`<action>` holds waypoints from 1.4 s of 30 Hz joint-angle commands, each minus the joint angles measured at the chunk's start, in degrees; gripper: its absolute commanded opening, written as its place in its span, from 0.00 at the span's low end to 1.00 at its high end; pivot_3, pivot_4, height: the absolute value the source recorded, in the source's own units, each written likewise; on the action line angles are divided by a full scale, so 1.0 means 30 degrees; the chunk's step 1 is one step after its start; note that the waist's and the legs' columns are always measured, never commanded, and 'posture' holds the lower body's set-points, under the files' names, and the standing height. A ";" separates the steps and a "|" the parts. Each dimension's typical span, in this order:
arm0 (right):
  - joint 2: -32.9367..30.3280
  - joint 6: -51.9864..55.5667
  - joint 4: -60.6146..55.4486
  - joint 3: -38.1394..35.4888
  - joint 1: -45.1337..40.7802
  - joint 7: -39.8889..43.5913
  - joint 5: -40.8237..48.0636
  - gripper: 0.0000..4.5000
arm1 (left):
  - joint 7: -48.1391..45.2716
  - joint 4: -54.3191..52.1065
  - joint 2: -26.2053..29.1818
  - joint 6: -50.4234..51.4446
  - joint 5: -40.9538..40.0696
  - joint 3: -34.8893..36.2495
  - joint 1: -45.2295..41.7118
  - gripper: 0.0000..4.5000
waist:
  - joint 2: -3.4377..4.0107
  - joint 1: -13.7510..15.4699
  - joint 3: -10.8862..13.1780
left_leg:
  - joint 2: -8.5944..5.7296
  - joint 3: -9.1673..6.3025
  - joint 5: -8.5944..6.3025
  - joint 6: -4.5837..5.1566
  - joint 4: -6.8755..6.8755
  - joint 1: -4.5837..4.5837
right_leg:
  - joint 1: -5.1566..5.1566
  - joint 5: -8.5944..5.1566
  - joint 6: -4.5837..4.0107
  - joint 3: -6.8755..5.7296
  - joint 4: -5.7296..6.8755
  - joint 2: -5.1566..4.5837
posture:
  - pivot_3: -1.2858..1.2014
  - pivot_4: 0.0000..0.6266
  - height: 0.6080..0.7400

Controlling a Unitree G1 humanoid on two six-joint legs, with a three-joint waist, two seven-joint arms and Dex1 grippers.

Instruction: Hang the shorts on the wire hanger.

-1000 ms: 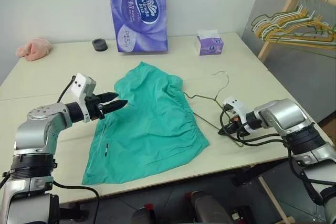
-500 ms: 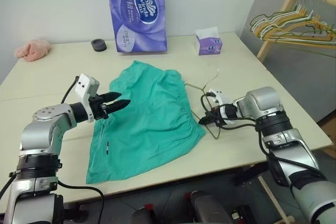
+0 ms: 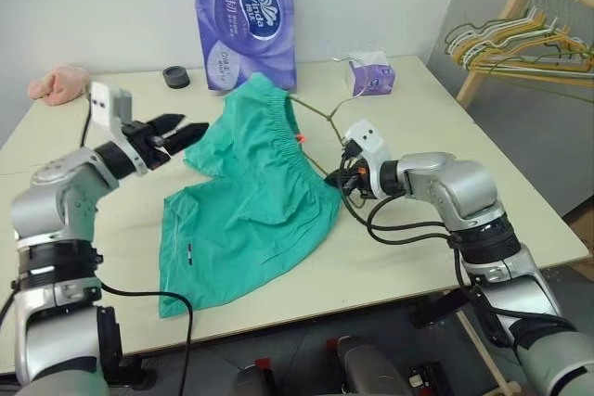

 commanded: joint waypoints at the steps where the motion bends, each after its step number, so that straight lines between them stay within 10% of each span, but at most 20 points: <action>1: -0.0669 -0.2747 -0.0948 0.0972 -0.0145 0.0185 -0.1301 0.00 | -0.2801 0.0201 0.1762 -0.1468 0.0474 -0.0880 -0.1815 0.99 | 0.0002 -0.0027 -0.0001 | 0.0000 -0.0001 0.0001 -0.0002 -0.0002 -0.0004 | -0.0001 0.0000 0.0000 -0.0004 -0.0010 0.0010 | 0.44 0.08 1.00; 9: -0.1420 -0.6267 -0.0247 0.2834 -0.0078 0.0740 -0.3531 0.00 | -0.7500 0.0961 0.3893 -0.6844 0.4187 -0.4880 -0.3488 0.99 | 0.0045 -0.0029 -0.0028 | -0.0003 0.0039 0.0002 0.0000 -0.0003 0.0019 | 0.0000 -0.0001 0.0000 0.0018 -0.0007 0.0008 | 0.45 0.07 1.00; 26: -0.1683 -0.9651 -0.0732 0.4013 0.0267 0.1781 -0.6738 0.00 | -0.9540 0.1806 0.0810 -1.0562 0.6472 -0.7914 -0.2885 0.99 | 0.0045 -0.0107 -0.0033 | 0.0007 0.0046 0.0002 0.0004 0.0010 0.0009 | -0.0012 -0.0002 -0.0001 0.0048 -0.0003 0.0014 | 0.44 0.08 1.00; 34: -0.1579 -1.0205 -0.0985 0.3916 0.0529 0.2244 -0.7263 0.00 | -0.9264 0.0834 0.0591 -0.9282 0.6541 -0.7873 -0.2214 0.55 | 0.0045 -0.0103 -0.0034 | 0.0001 0.0039 0.0002 0.0004 0.0017 0.0007 | -0.0009 -0.0001 -0.0001 0.0046 -0.0001 0.0013 | 0.43 0.08 1.00; 42: -0.1410 -1.1290 -0.1470 0.3576 0.0774 0.2620 -0.7396 0.00 | -0.9043 0.0661 0.0609 -0.8527 0.6322 -0.7608 -0.1985 0.49 | 0.0045 -0.0113 -0.0034 | 0.0000 0.0037 0.0002 0.0005 0.0017 0.0009 | -0.0008 -0.0001 -0.0002 0.0045 0.0002 0.0013 | 0.43 0.09 1.00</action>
